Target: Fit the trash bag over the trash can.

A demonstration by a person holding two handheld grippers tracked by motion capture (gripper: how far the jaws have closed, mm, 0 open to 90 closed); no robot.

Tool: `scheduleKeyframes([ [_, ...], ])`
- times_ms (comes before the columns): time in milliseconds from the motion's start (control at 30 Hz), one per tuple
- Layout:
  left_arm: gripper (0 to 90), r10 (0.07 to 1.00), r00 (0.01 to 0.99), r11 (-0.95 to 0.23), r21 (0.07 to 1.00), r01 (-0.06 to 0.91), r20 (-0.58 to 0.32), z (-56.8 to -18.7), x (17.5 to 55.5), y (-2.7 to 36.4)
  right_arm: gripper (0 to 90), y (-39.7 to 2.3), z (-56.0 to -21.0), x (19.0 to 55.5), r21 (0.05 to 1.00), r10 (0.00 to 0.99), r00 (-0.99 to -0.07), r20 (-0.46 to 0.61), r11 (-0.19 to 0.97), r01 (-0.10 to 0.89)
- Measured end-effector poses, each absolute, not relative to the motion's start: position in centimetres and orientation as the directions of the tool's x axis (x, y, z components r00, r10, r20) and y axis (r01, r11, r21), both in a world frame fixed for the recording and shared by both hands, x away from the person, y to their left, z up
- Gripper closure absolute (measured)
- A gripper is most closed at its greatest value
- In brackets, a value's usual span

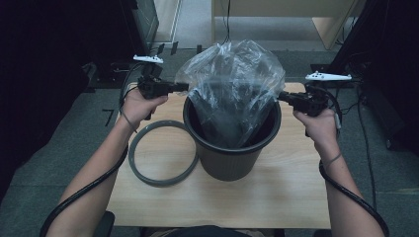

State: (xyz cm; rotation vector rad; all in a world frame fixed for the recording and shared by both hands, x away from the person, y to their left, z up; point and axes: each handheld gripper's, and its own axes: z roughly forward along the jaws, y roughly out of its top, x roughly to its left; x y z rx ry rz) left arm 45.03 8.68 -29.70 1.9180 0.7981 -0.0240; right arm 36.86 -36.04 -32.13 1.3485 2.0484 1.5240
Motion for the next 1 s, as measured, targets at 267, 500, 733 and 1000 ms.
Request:
scheduleKeyframes([
  [267,89.9,0.535,0.757,-0.244,0.788,0.565,-0.376,-30.1,45.5,8.6,90.0,-35.7,-32.6,37.3,0.855,0.808,-0.519,0.279,0.037,0.518],
  [500,89.8,0.527,0.758,-0.229,0.794,0.563,-0.385,-29.8,45.5,9.1,90.0,-36.1,-32.2,37.2,0.853,0.819,-0.502,0.278,0.030,0.521],
  [733,74.6,0.497,0.786,-0.219,0.823,0.524,-0.368,-29.3,45.1,10.0,76.6,-37.1,-31.6,36.6,0.874,0.798,-0.536,0.274,0.026,0.486],
  [1000,57.9,0.462,0.825,-0.200,0.869,0.453,-0.324,-28.1,44.4,11.3,55.0,-38.5,-29.7,35.5,0.905,0.769,-0.564,0.299,-0.041,0.424],
])
